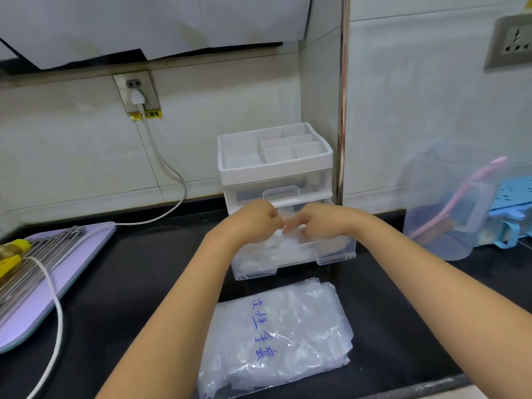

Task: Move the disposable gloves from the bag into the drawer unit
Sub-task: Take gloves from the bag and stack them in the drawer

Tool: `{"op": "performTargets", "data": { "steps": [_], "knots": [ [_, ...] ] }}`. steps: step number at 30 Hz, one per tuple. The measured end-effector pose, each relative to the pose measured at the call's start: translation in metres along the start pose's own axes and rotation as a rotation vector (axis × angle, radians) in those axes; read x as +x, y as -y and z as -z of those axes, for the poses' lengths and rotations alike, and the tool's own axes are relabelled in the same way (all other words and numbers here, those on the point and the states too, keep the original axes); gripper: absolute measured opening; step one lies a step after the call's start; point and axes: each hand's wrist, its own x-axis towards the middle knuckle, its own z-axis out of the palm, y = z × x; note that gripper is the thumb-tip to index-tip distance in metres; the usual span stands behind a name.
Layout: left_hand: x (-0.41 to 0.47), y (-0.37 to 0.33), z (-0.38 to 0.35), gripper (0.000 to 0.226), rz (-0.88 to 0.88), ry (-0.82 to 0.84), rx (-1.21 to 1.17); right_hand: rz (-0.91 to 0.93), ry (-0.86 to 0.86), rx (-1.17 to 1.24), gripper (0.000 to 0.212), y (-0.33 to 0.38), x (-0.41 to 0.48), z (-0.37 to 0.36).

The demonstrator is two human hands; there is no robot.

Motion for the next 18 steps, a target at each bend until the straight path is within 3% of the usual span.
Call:
{"op": "performTargets", "data": {
  "steps": [4,8,11,13,18],
  "knots": [
    [0.015,-0.004,-0.022,0.023,0.041,0.063,0.136,0.014,0.013,0.011,0.034,0.000,0.007,-0.006],
    [0.022,-0.003,-0.027,0.022,0.095,0.120,0.219,-0.023,0.090,0.044,0.035,0.001,0.009,-0.006],
    [0.023,-0.006,-0.022,0.031,0.118,0.191,0.378,-0.118,0.142,-0.014,0.052,0.001,0.014,-0.004],
    [0.024,-0.008,-0.020,0.017,0.129,0.231,0.464,-0.181,0.122,-0.102,0.060,0.001,0.021,-0.002],
    [0.026,-0.008,-0.017,0.014,0.151,0.261,0.491,-0.295,-0.013,-0.268,0.035,0.009,0.032,-0.003]
  ]
}}
